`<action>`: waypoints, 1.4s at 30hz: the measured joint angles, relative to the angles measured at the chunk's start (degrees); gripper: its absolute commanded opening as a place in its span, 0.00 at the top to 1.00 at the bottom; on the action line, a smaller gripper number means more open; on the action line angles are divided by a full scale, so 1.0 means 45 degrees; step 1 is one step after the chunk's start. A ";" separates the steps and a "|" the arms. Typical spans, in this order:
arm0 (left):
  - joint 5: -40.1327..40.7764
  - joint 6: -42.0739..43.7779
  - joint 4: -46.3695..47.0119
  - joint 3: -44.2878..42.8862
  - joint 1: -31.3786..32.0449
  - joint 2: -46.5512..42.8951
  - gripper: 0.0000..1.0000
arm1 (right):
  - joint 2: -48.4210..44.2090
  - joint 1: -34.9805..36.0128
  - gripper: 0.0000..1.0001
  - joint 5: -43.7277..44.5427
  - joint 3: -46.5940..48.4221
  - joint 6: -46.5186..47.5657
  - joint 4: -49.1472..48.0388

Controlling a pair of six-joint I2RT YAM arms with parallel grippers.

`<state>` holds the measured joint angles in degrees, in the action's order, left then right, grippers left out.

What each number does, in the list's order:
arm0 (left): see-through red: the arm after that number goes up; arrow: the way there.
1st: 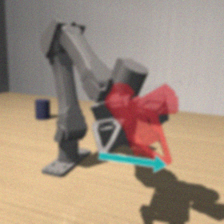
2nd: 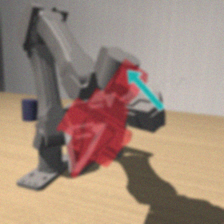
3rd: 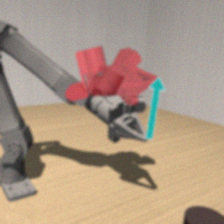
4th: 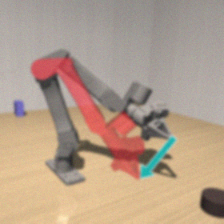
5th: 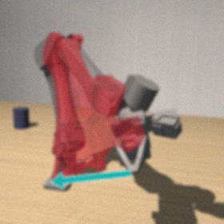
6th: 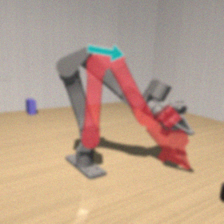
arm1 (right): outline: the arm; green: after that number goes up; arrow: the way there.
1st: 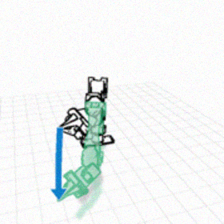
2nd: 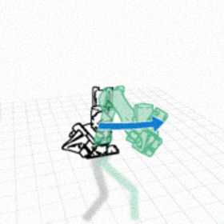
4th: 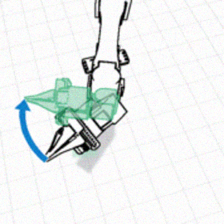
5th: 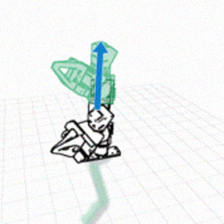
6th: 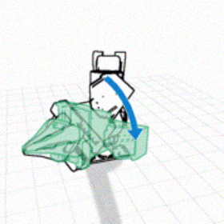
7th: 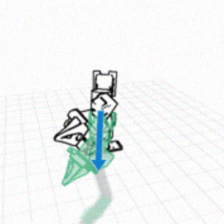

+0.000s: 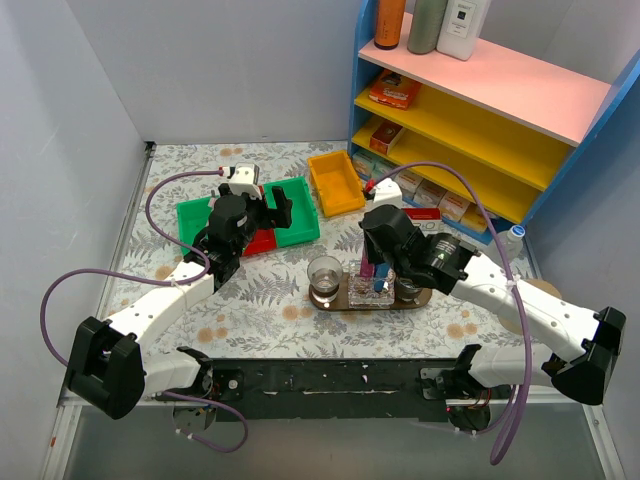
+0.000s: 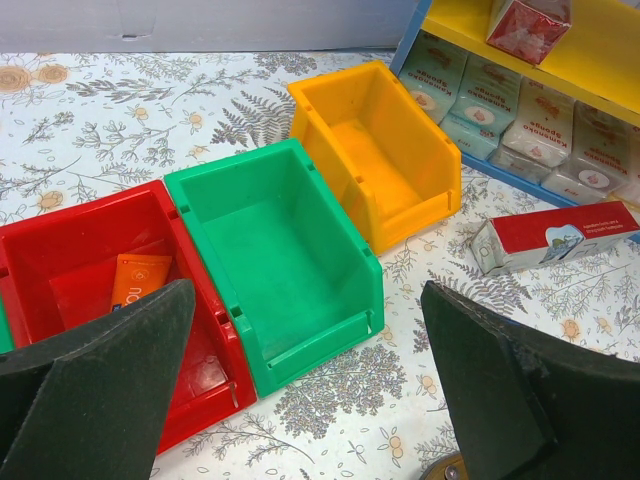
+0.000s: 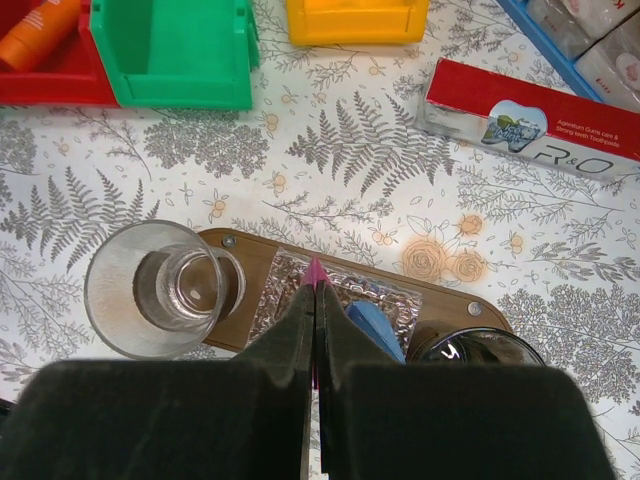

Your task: Prepare toiletry sets of a toothbrush and toothpaste on the tray

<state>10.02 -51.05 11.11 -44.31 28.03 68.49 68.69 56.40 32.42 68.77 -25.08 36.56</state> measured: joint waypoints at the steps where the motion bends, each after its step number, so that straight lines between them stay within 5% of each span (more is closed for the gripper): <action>1: 0.0000 0.0000 -0.0005 0.0000 0.0000 0.0000 0.02 | -0.0005 0.0000 0.99 0.0005 -0.0146 0.0000 -0.0097; 42: -0.0005 0.0000 -0.0010 0.0000 0.0000 0.0053 0.02 | -0.0301 0.0029 0.99 -0.0044 -0.2171 0.0000 -0.1977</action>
<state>10.00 -51.05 11.07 -44.31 28.03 68.73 67.33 56.53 32.23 59.00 -25.08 27.66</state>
